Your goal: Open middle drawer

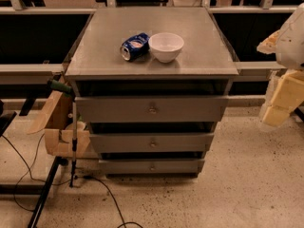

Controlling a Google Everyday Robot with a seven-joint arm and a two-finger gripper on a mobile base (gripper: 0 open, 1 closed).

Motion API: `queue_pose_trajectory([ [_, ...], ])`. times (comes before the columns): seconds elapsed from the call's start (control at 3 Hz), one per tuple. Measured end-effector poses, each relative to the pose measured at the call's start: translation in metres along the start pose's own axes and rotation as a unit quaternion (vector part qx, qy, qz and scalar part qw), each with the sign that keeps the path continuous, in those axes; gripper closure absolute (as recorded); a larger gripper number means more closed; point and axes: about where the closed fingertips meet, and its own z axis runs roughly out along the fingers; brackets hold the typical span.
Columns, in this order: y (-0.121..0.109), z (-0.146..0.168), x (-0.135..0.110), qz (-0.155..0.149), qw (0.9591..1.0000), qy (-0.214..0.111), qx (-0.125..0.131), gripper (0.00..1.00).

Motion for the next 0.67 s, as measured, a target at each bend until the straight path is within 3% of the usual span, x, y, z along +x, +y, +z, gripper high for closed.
queue_pose_trajectory([
  [0.33,-0.005,0.002,-0.005,0.001,1.0000,-0.007,0.001,0.00],
  [0.67,-0.013,0.051,-0.022,0.011,0.9994,-0.032,-0.012,0.00],
])
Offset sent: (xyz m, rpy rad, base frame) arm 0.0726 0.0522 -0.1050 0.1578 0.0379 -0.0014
